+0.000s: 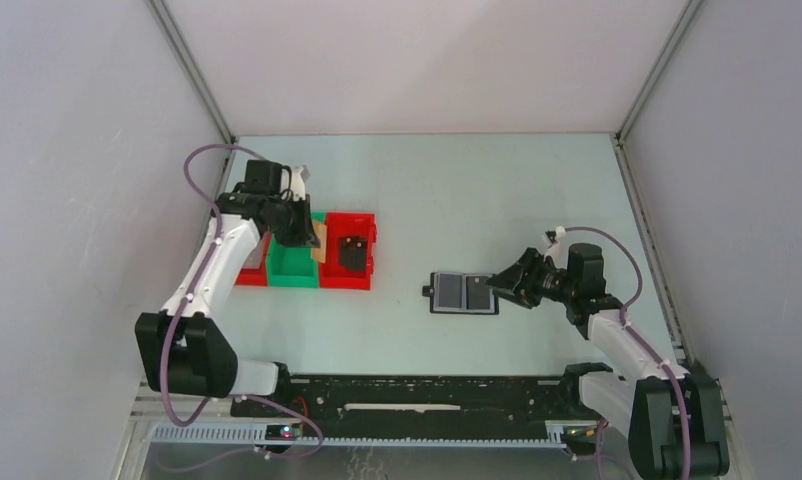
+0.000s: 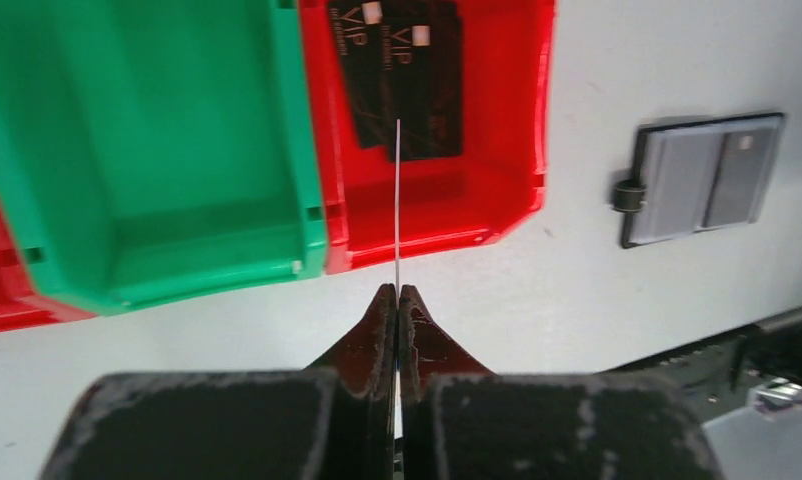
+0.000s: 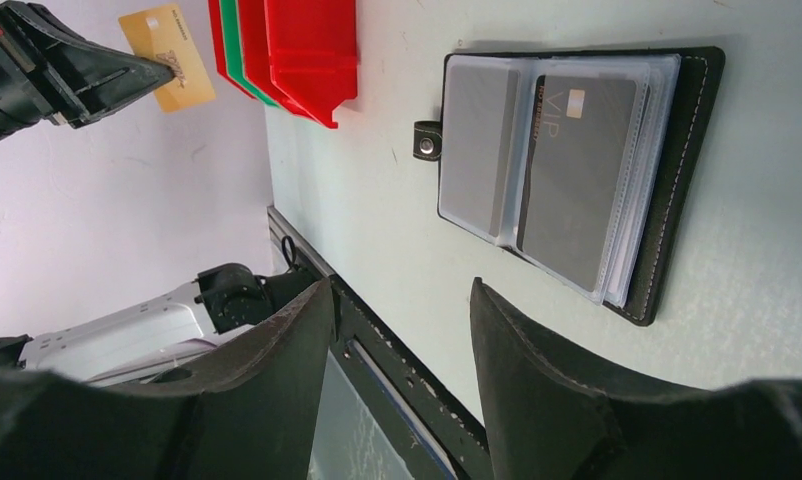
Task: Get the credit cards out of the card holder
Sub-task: Place the credit card in the storage box, then remove the credit card from the card holder.
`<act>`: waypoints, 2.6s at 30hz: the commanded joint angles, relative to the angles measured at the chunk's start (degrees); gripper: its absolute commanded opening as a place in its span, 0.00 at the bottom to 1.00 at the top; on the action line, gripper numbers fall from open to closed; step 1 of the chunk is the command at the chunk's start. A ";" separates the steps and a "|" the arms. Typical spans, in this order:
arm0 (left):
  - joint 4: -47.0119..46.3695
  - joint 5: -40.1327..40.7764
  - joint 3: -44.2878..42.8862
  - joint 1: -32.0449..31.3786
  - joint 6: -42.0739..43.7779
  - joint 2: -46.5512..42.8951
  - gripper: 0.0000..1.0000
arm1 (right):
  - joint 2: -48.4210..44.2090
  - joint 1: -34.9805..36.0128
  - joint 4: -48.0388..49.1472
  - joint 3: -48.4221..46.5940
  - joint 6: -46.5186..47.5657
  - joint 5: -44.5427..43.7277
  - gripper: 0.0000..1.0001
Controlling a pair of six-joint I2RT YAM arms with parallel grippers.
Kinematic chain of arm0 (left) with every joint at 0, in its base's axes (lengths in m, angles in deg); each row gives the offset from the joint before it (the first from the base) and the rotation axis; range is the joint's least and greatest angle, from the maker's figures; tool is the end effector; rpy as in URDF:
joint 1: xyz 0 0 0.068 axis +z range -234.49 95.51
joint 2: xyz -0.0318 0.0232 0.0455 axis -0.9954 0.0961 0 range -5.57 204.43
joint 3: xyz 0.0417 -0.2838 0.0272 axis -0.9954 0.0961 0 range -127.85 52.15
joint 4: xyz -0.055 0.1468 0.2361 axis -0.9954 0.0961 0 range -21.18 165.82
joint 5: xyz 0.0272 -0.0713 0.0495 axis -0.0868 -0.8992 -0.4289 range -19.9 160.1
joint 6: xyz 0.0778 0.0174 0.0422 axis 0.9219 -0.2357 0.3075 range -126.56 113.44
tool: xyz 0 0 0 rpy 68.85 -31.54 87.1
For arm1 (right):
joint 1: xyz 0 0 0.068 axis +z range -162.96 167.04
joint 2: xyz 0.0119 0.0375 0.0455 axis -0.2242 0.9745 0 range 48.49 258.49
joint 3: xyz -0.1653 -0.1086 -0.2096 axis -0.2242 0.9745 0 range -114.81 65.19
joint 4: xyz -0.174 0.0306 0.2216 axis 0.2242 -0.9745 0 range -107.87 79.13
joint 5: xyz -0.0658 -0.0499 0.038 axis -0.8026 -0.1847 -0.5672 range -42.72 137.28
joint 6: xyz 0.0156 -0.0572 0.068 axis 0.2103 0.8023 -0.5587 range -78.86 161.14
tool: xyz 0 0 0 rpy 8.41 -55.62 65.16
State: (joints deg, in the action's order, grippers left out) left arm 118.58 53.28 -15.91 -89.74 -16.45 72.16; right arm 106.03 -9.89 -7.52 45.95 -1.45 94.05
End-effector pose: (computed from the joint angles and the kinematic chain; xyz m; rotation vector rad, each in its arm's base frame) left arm 0.3086 -0.0517 0.2708 -0.0002 2.6139 -0.4768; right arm 0.2200 0.0706 0.1563 0.2787 2.2492 1.3282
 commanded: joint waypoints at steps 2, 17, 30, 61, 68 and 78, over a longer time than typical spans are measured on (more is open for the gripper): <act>4.54 3.63 -6.40 3.57 8.85 3.57 0.00 | -1.02 -0.26 -2.14 -2.29 2.18 0.61 0.61; 3.13 -0.14 -9.48 9.98 11.60 14.45 0.00 | -1.56 -0.17 -2.83 -2.12 2.33 -0.09 0.60; -4.93 3.74 -8.01 9.89 10.15 23.06 0.07 | -0.71 -0.01 -2.56 -1.94 1.48 -1.41 0.60; -5.66 12.03 -5.31 -14.56 -4.03 -5.02 0.33 | 1.35 5.87 -9.86 -5.64 3.46 -13.67 0.62; -22.85 2.18 3.65 -28.50 -17.89 -0.43 0.33 | 10.12 8.99 -11.14 -10.02 5.51 -16.73 0.60; -43.48 -4.97 2.53 -39.69 -32.99 16.45 0.32 | 16.32 12.71 -13.28 -13.63 5.91 -26.43 0.52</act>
State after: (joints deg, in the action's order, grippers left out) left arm 86.93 52.25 -12.91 -127.88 -41.17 83.62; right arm 121.28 2.75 -20.59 34.36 3.36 72.28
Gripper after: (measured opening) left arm 0.326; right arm 0.528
